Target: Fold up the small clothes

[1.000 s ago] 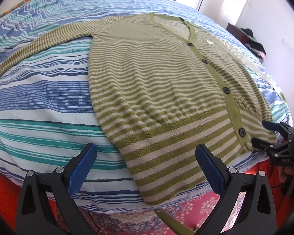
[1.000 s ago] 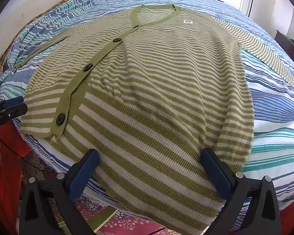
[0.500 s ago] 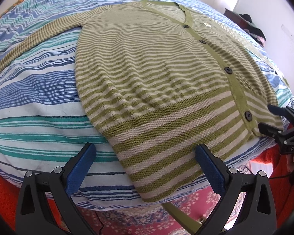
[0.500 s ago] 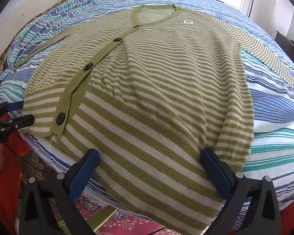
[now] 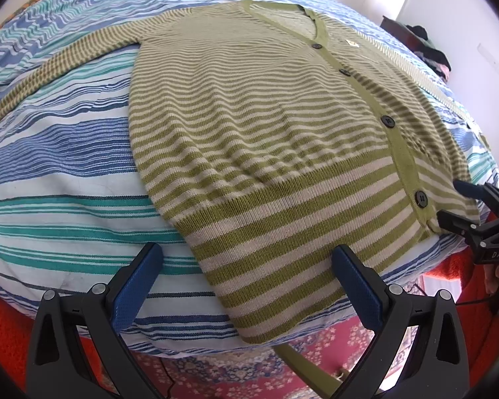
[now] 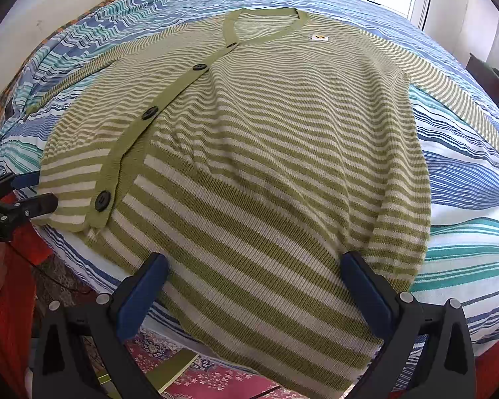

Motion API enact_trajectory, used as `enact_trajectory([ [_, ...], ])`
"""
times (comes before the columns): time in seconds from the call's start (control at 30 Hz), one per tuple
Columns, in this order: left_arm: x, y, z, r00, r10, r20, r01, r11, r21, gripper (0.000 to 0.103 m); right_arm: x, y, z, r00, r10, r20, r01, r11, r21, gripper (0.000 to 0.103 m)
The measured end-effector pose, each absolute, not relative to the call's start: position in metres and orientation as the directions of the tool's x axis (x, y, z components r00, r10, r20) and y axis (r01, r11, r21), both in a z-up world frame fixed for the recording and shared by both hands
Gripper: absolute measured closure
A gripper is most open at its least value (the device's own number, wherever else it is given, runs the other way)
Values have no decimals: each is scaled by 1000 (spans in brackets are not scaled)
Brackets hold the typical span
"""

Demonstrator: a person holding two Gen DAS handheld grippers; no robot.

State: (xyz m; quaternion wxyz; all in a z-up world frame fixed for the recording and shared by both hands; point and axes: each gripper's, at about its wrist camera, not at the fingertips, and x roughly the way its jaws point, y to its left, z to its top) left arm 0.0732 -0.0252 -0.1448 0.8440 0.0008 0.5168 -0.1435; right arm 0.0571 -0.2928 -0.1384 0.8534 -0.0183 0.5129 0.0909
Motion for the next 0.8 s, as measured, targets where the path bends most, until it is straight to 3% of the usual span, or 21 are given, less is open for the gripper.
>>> enact_trajectory([
  [0.23,74,-12,-124,503,-274,-820,214,958,-189,2,57,-293,-138,458,136,-879,-174,983,61,0],
  [0.47,74,14,-110,582,-228,-781,111,973,-201,2,57,-297,-126,457,145,-877,-159,984,80,1],
  [0.63,77,32,-110,598,-193,-778,29,975,-220,2,53,-342,-84,557,221,-800,-51,971,233,1],
  [0.8,81,45,-115,584,-157,-796,-56,971,-233,2,47,-457,-48,686,211,-696,152,894,421,1],
])
